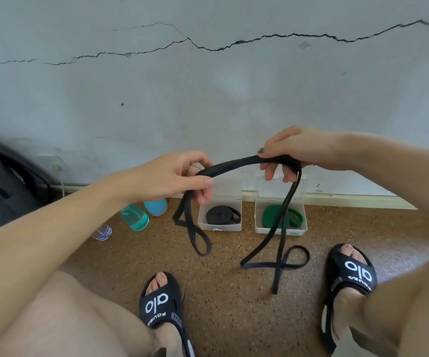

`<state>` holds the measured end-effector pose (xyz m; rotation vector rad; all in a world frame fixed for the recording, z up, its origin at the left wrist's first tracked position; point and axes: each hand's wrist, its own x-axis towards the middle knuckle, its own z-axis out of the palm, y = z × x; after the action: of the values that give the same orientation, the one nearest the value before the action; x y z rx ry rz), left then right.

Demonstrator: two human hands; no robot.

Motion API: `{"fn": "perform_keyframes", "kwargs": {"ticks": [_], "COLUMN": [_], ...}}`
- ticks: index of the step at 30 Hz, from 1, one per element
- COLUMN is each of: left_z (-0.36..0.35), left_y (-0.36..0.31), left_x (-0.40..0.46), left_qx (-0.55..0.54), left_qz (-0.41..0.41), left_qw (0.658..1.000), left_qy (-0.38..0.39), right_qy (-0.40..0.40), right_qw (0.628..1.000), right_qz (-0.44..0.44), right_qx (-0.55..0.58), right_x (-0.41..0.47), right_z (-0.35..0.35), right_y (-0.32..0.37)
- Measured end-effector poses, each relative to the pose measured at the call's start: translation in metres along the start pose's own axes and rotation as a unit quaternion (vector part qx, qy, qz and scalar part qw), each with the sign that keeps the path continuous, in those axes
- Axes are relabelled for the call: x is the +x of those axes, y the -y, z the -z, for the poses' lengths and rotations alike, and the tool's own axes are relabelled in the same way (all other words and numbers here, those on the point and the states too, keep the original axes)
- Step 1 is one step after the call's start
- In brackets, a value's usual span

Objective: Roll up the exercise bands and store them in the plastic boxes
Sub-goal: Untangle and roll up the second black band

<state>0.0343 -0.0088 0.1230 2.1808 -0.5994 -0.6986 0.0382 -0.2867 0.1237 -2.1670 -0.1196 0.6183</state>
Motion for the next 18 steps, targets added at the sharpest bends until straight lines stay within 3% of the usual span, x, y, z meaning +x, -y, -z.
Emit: {"fn": "perform_keyframes", "kwargs": {"ticks": [5, 10, 15, 18], "left_z": [0.005, 0.001, -0.003, 0.000], "left_y": [-0.005, -0.008, -0.013, -0.012], "left_x": [-0.002, 0.000, 0.003, 0.003], "left_qx": [0.005, 0.007, -0.007, -0.010], "left_qz": [-0.029, -0.041, -0.054, -0.059], "left_qw": [0.998, 0.998, 0.997, 0.996], "left_qy": [-0.053, -0.051, -0.061, -0.070], "right_qy": [0.046, 0.103, 0.068, 0.066], "right_qw": [0.999, 0.992, 0.993, 0.989], "right_qz": [-0.003, 0.017, 0.097, 0.100], "right_qx": [0.006, 0.077, 0.026, 0.086], "right_x": [-0.004, -0.001, 0.003, 0.005], "right_z": [-0.001, -0.015, -0.043, -0.043], "right_y": [0.001, 0.009, 0.021, 0.021]}}
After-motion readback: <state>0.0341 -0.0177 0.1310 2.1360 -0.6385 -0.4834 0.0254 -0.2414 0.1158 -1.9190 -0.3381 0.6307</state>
